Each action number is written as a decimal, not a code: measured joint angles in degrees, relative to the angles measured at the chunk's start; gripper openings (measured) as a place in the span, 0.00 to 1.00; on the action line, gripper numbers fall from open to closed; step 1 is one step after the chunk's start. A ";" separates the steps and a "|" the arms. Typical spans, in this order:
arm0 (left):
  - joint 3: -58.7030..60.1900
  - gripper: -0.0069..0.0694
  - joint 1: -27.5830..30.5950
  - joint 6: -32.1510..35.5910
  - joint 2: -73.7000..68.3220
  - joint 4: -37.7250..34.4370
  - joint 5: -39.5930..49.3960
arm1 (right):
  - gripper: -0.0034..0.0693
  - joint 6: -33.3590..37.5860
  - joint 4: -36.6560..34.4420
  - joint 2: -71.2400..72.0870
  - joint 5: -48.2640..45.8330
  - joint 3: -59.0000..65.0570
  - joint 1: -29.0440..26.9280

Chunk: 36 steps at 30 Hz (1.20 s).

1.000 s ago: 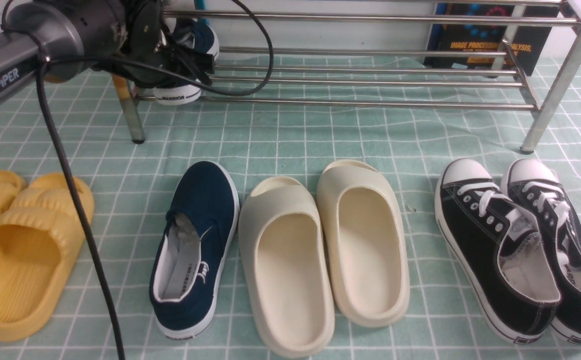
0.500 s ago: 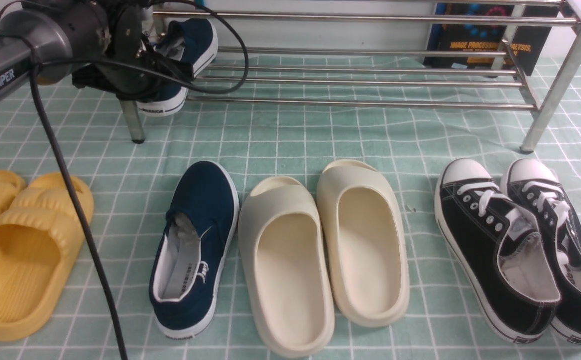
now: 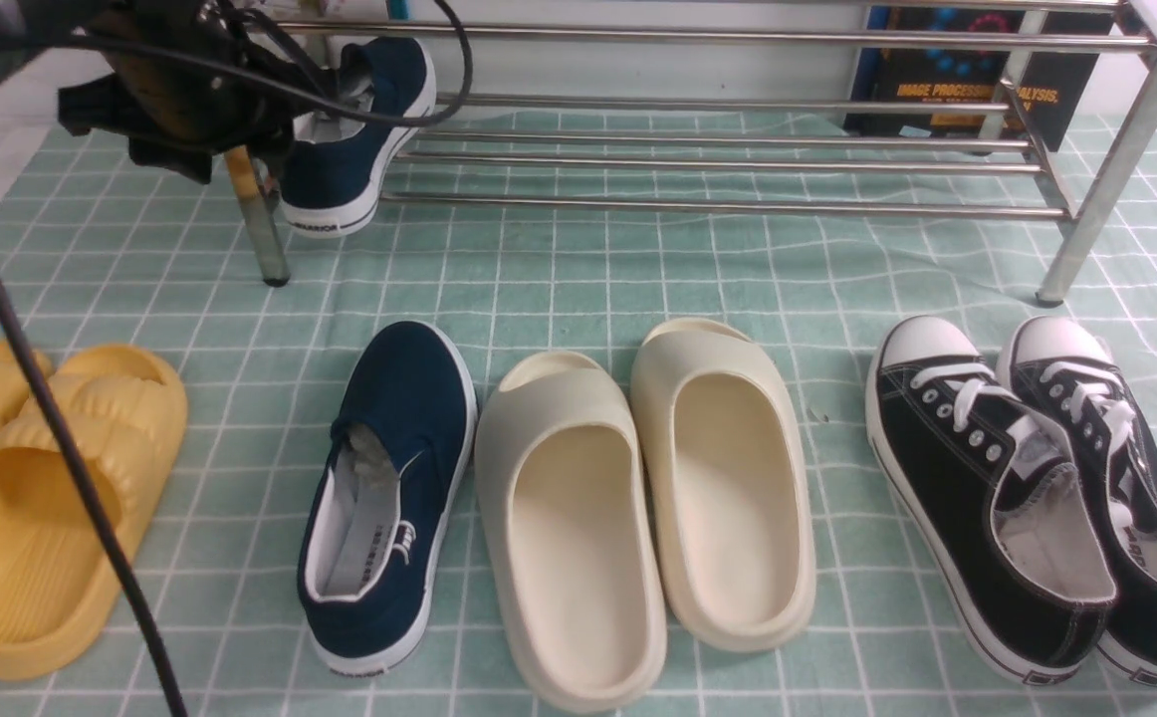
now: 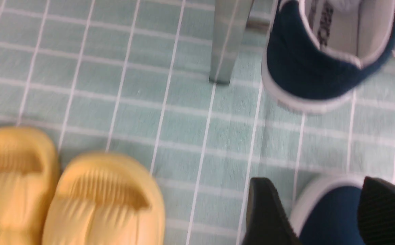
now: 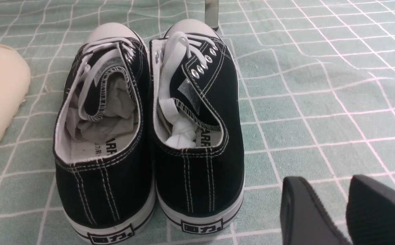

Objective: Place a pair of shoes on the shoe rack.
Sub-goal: Use the left arm to grab the shoe closest to it

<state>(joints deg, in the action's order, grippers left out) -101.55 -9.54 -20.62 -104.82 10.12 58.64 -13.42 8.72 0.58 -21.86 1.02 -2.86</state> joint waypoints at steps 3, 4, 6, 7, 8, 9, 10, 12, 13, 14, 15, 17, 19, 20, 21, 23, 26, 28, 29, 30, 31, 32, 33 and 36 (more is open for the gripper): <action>0.55 0.58 0.00 2.69 2.92 -3.16 6.13 | 0.38 0.00 0.00 0.00 0.00 0.00 0.00; 1.57 0.57 0.00 3.31 4.14 -4.53 7.65 | 0.38 0.00 0.00 0.00 0.00 0.00 0.00; 5.31 0.55 0.00 4.08 6.96 -7.22 8.89 | 0.38 0.00 0.00 0.00 0.00 0.00 0.00; 8.62 0.54 0.00 4.61 8.87 -8.89 8.87 | 0.38 0.00 0.00 0.00 0.00 0.00 0.00; 9.24 0.53 0.00 4.68 9.17 -9.17 8.80 | 0.38 0.00 0.00 0.00 0.00 0.00 0.00; 13.26 0.52 0.00 5.40 11.56 -10.86 8.37 | 0.38 0.00 0.00 0.00 0.00 0.00 0.00; 16.94 0.51 0.00 5.81 13.32 -12.26 7.60 | 0.38 0.00 0.00 0.00 0.00 0.00 0.00; 25.18 0.50 0.00 6.28 16.94 -14.98 5.19 | 0.38 0.00 0.00 0.00 0.00 0.00 0.00; 28.67 0.49 0.00 6.42 18.08 -15.79 4.34 | 0.38 0.00 0.00 0.00 0.00 0.00 0.00; 31.92 0.48 0.00 6.57 19.28 -16.84 3.30 | 0.38 0.00 0.00 0.00 0.00 0.00 0.00; 34.87 0.48 -0.08 6.64 20.20 -17.37 2.50 | 0.38 0.00 0.00 0.00 0.00 0.00 0.00; 37.51 0.47 -0.60 6.63 20.88 -17.47 1.64 | 0.38 0.00 0.00 0.00 0.00 0.00 0.00; 42.54 0.46 -2.35 6.75 21.24 -17.53 -0.50 | 0.38 0.00 0.00 0.00 0.00 0.00 0.00; 44.67 0.46 -3.92 6.75 21.30 -17.66 -2.34 | 0.38 0.00 0.00 0.00 0.00 0.00 0.00; 45.75 0.45 -5.13 6.75 21.30 -17.73 -3.83 | 0.38 0.00 0.00 0.00 0.00 0.00 0.00; 46.66 0.45 -6.91 6.75 21.09 -17.98 -6.04 | 0.38 0.00 0.00 0.00 0.00 0.00 0.00; 46.83 0.45 -8.69 5.88 20.13 -18.19 -10.62 | 0.38 0.00 0.00 0.00 0.00 0.00 0.00; 46.83 0.45 -8.84 5.00 19.44 -17.71 -12.62 | 0.38 0.00 0.00 0.00 0.00 0.00 0.00; 46.83 0.45 -8.85 4.30 19.10 -16.93 -13.59 | 0.38 0.00 0.00 0.00 0.00 0.00 0.00; 46.83 0.45 -8.85 3.40 18.63 -15.85 -14.16 | 0.38 0.00 0.00 0.00 0.00 0.00 0.00; 46.83 0.45 -8.85 2.22 18.09 -14.62 -14.49 | 0.38 0.00 0.00 0.00 0.00 0.00 0.00; 46.83 0.45 -8.85 0.65 17.41 -13.09 -14.64 | 0.38 0.00 0.00 0.00 0.00 0.00 0.00; 46.83 0.45 -8.85 0.38 17.30 -12.83 -14.64 | 0.38 0.00 0.00 0.00 0.00 0.00 0.00; 46.83 0.45 -8.85 -2.93 15.37 -9.69 -14.41 | 0.38 0.00 0.00 0.00 0.00 0.00 0.00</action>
<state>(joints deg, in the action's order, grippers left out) -54.72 -18.39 -23.56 -89.45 0.43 44.23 -13.42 8.72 0.58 -21.86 1.02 -2.86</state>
